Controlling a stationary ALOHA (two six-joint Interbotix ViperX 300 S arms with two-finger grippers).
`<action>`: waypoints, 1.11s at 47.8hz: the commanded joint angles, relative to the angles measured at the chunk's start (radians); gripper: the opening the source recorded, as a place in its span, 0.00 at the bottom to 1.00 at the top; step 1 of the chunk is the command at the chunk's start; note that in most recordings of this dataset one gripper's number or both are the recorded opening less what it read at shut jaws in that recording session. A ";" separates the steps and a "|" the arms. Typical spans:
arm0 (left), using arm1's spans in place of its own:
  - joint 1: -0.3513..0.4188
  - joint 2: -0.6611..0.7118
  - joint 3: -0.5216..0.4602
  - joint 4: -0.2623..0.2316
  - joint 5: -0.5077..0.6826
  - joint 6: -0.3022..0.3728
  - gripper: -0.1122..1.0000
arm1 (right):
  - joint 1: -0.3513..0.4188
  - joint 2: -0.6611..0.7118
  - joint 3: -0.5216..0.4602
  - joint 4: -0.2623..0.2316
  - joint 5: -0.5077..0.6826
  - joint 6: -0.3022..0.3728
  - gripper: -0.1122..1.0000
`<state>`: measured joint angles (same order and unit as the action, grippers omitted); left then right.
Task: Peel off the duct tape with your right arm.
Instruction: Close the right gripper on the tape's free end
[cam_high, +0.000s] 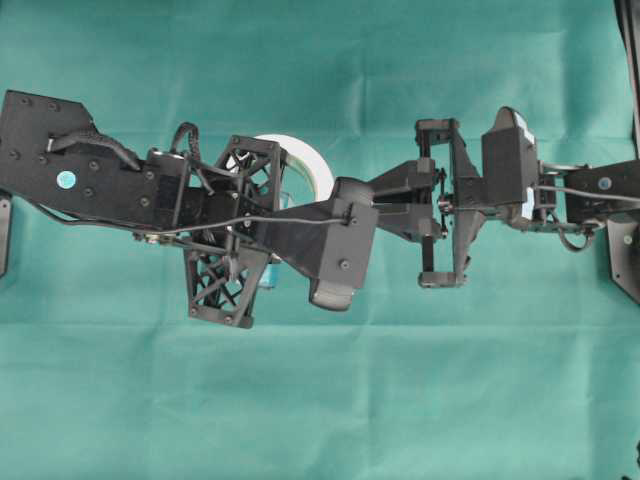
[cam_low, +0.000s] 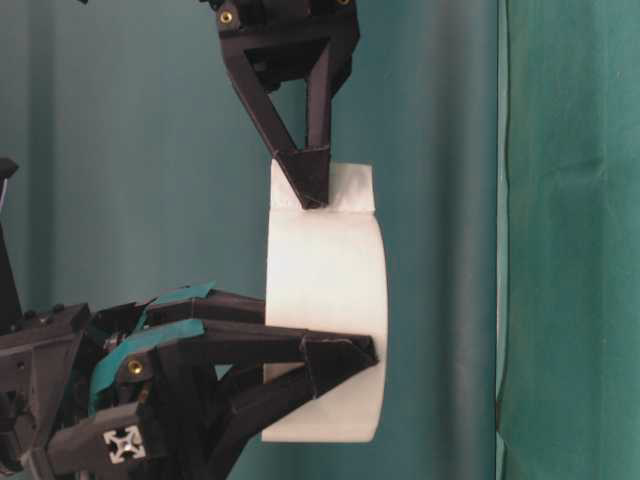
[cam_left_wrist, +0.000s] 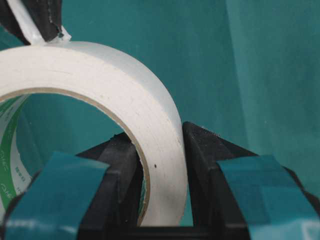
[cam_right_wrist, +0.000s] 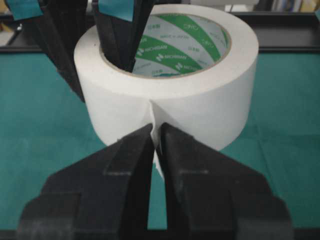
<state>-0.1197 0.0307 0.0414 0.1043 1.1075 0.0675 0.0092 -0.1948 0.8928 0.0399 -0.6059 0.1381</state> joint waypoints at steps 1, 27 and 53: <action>-0.003 -0.046 -0.015 0.005 -0.003 0.003 0.29 | -0.002 -0.006 -0.008 0.005 -0.011 0.000 0.03; -0.003 -0.046 -0.009 0.006 -0.003 0.003 0.29 | -0.002 -0.006 -0.005 0.032 -0.015 0.000 0.02; -0.029 -0.046 -0.008 0.006 -0.003 0.005 0.29 | -0.028 -0.008 0.015 0.061 -0.041 -0.002 0.02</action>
<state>-0.1273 0.0307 0.0460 0.1074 1.1060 0.0690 0.0015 -0.1933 0.9127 0.0936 -0.6366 0.1381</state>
